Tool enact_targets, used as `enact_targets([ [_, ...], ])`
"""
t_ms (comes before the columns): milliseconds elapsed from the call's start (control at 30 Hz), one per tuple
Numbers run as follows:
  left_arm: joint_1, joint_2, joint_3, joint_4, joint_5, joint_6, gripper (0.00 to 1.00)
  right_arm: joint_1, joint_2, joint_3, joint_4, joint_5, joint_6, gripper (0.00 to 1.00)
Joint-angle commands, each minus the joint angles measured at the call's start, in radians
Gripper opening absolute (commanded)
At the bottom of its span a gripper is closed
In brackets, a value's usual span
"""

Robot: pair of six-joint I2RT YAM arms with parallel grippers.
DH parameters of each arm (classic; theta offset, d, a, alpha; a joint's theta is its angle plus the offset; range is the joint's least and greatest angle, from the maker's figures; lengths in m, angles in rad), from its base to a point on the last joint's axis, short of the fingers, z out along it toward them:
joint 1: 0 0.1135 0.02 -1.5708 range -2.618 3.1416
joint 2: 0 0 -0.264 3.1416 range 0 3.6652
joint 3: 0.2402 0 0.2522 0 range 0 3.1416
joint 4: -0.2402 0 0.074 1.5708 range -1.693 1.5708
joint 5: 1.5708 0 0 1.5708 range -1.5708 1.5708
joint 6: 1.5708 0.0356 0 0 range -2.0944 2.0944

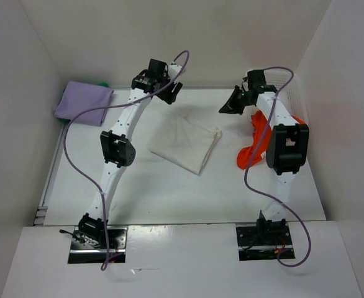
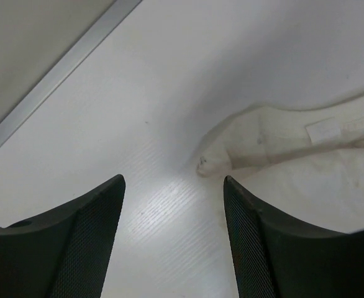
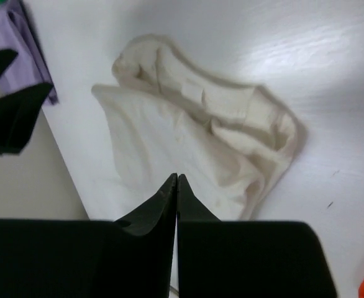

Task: Fold and stack the t-shirts
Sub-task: Fold the long partially folded tshirt into a neat square, then smooth out wrinkles on the folded tshirt

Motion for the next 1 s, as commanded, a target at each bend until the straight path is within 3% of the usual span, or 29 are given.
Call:
enact_targets([
  [0, 0.014, -0.059, 0.071, -0.138, 0.117, 0.038, 0.72, 0.087, -0.156, -0.115, 0.039, 0.106, -0.028, 0.01],
  [133, 0.014, 0.026, 0.248, -0.348, 0.304, 0.151, 0.70, 0.155, -0.161, -0.210, 0.048, 0.083, 0.009, 0.00],
  [300, -0.018, 0.070, 0.247, -0.410, 0.334, 0.245, 0.63, 0.202, -0.098, -0.211, 0.016, 0.155, -0.001, 0.00],
  [733, 0.016, 0.236, 0.247, -0.309, 0.063, 0.127, 0.68, 0.123, 0.059, -0.127, -0.039, 0.335, -0.002, 0.00],
  [967, 0.074, 0.123, 0.247, -0.284, 0.077, 0.090, 0.78, 0.123, -0.047, -0.076, -0.085, 0.373, -0.056, 0.00],
])
